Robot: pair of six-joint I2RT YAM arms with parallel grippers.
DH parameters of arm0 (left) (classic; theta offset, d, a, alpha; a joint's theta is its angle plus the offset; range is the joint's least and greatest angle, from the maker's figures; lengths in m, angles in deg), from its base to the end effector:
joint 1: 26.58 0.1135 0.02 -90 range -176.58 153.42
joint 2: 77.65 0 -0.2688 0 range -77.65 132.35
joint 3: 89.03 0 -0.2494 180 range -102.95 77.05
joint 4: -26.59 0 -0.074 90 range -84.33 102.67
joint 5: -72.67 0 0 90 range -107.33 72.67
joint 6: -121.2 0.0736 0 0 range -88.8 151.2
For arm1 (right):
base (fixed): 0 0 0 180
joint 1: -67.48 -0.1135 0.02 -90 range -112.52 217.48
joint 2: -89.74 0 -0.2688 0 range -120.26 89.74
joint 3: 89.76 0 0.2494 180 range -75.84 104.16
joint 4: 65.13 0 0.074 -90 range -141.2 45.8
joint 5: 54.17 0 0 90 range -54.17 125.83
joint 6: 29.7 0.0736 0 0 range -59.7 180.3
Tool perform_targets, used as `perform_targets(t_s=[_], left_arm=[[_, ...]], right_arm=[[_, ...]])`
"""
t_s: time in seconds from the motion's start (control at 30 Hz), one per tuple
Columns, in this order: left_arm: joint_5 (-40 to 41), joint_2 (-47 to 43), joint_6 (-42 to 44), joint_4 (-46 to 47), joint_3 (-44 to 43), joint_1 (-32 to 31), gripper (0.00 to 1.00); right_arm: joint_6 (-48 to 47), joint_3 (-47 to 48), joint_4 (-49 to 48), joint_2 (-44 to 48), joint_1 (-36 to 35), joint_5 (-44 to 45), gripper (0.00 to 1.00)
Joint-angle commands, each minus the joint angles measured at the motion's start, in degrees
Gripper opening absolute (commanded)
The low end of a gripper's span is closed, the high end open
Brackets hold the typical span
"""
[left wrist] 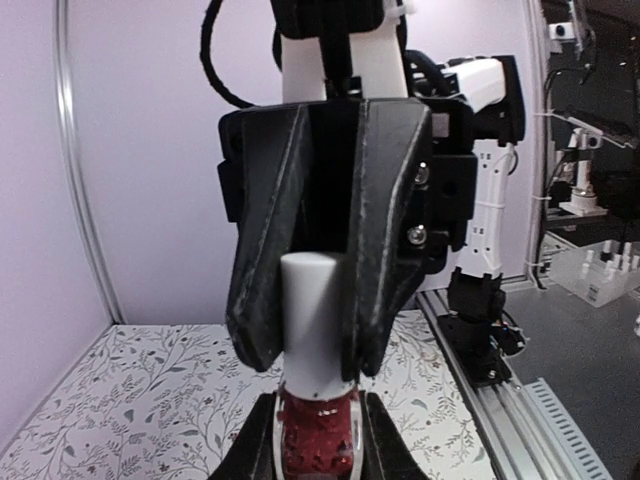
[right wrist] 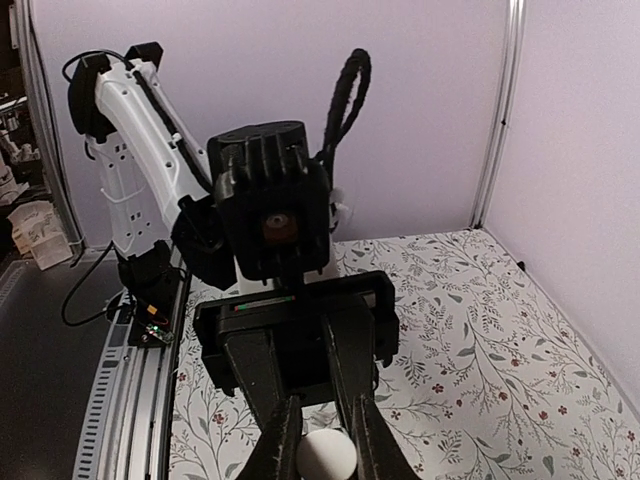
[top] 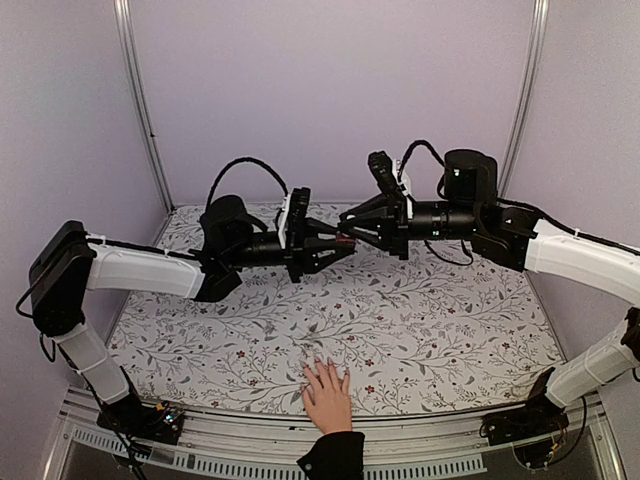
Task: Paint the nails
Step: Unscrew the nail polish bottle.
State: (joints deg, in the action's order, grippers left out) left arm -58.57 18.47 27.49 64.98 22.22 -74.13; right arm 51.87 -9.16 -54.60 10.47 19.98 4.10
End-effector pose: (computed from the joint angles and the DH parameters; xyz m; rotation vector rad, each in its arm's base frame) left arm 0.2322 -0.3258 0.2908 1.1207 1.0649 -1.2153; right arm 0.2107 0.2872 0.3615 -1.1998 1.3532 0.9711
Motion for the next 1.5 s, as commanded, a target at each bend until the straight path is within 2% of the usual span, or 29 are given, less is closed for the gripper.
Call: perform_targets(t_s=[0.0,0.13,0.3,0.47,0.63,0.77,1.03,1.27,1.47], left_arm=[[-13.3,0.1,-2.5,3.8,-2.8,-0.6,0.00],[-17.5,0.7,-3.8,5.0,-3.3,-0.6,0.00],[-17.4,0.6,-4.2,5.4,-3.4,-0.7,0.00],[-14.0,0.3,-3.3,4.5,-3.2,-0.6,0.00],[-10.9,0.2,-3.1,5.0,-2.0,0.1,0.00],[-9.0,-0.4,-2.3,3.8,-1.4,0.4,0.00],[-6.6,-0.2,1.3,-1.9,-2.0,0.3,0.00],[-5.8,-0.3,3.6,-6.4,-2.8,0.3,0.00],[-5.3,-0.3,5.1,-7.5,-2.8,0.2,0.00]], right_arm=[[-6.4,0.7,3.0,0.8,-0.6,-9.9,0.00],[-10.9,3.4,9.1,0.1,-0.6,-13.3,0.00],[-12.9,4.3,11.2,-0.4,-0.6,-13.8,0.02],[-11.8,4.8,11.2,-1.0,-0.6,-12.0,0.28],[-10.5,4.5,10.7,-0.2,-0.6,-9.8,0.42],[-9.6,3.8,10.8,1.3,-0.6,-8.5,0.49],[-7.2,4.2,13.9,3.7,-0.5,-0.7,0.52],[-7.3,7.0,20.4,2.8,-0.6,3.6,0.47],[-7.2,7.6,22.4,2.0,-0.6,3.3,0.43]])
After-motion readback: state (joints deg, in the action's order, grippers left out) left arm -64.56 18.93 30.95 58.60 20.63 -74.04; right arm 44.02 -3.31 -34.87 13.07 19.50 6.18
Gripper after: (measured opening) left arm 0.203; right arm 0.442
